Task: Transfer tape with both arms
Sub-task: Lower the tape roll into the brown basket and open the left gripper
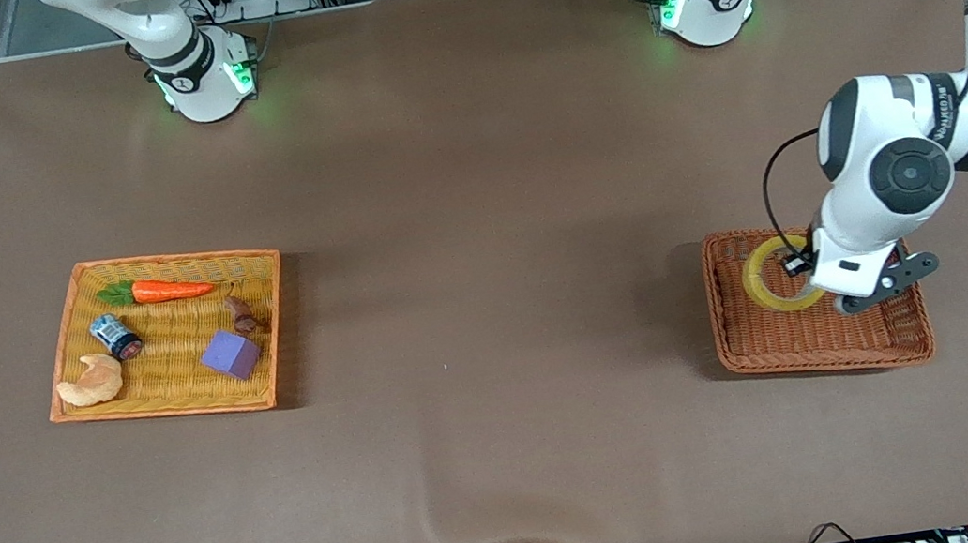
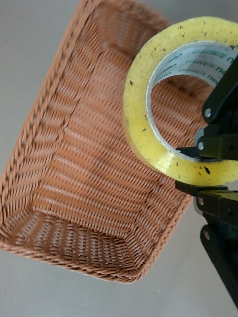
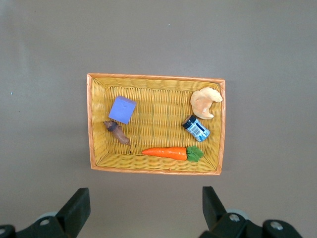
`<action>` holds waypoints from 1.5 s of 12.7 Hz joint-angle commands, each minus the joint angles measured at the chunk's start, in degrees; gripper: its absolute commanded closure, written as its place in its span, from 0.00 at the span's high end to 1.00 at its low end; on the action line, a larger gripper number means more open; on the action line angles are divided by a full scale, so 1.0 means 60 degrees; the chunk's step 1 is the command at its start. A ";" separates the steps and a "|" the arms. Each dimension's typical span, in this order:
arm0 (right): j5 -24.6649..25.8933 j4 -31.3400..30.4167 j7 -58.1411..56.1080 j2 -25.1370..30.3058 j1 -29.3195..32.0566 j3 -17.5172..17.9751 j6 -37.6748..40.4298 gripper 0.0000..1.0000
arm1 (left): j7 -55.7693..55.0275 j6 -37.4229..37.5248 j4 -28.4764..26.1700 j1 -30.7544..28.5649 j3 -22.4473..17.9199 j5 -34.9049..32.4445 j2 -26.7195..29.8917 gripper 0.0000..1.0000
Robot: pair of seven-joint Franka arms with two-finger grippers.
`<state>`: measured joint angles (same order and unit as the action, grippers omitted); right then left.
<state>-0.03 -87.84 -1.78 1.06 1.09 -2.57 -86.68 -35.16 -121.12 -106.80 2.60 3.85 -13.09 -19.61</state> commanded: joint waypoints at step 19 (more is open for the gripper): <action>0.0078 0.0181 0.0018 -0.0075 0.0111 0.0121 0.0134 1.00 | 0.1707 -0.2476 -0.0920 -0.1137 0.0734 0.0615 0.0996 1.00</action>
<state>-0.03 -87.80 -1.78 1.06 1.09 -2.49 -86.67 -31.41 -137.88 -111.73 -3.92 7.48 -11.17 -15.80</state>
